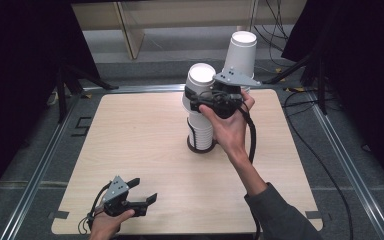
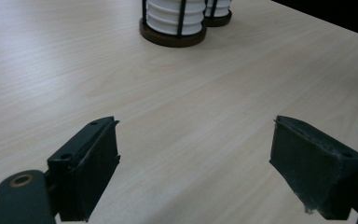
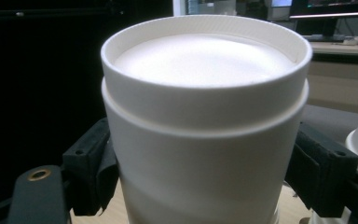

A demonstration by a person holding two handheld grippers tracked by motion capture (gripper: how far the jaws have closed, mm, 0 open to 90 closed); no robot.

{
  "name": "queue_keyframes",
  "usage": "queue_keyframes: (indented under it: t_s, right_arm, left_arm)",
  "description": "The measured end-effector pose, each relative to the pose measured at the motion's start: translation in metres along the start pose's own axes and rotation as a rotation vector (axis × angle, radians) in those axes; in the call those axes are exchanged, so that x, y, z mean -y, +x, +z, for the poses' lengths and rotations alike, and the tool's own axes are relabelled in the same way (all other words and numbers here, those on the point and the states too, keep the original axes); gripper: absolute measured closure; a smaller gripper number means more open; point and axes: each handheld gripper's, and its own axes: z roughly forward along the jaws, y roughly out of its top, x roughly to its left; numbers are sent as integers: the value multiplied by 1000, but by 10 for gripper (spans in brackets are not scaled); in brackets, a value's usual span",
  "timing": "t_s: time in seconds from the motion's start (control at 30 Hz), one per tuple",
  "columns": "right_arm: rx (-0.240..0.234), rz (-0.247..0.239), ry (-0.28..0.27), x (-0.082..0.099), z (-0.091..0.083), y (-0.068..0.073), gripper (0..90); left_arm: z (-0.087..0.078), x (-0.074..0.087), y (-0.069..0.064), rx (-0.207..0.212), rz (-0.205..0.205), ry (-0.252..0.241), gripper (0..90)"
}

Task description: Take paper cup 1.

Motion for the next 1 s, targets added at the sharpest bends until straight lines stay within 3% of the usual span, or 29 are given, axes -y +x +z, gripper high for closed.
queue_keyframes:
  t_s: [0.07, 0.1, 0.13, 0.23, 0.27, 0.37, 0.43, 0.47, 0.8, 0.83, 1.0]
  right_arm:
    - [-20, -11, 5, 6, -3, 2, 201]
    - [-29, -18, 13, 10, -4, 3, 201]
    - [-48, 3, 27, 14, -6, 6, 201]
    - [-60, -18, 29, 21, -7, 7, 201]
    - [-88, -14, 41, 30, -8, 11, 201]
    - [-106, -23, 42, 37, -8, 13, 201]
    - [-124, -16, 59, 44, -8, 17, 201]
    - [-142, -28, 62, 51, -8, 19, 201]
    - [-205, -5, 119, 81, -1, 29, 201]
    - [-216, -27, 117, 84, 1, 29, 201]
    - [-260, 13, 163, 103, 5, 34, 201]
  left_arm:
    - [6, -3, 4, 0, -4, -22, 145]
    - [6, -4, 5, -10, -2, -10, 145]
    - [9, -5, 6, 0, -1, -33, 145]
    - [10, -7, 7, -10, 1, -26, 144]
    - [12, -8, 9, -2, 9, -47, 145]
    - [15, -9, 9, 2, -1, -68, 145]
    - [15, -11, 10, -2, 3, -59, 145]
    - [17, -11, 9, 19, 1, -84, 145]
    - [14, -9, 7, 19, 17, -81, 144]
    - [15, -8, 7, 30, 18, -101, 145]
    - [12, -8, 8, 40, 18, -103, 145]
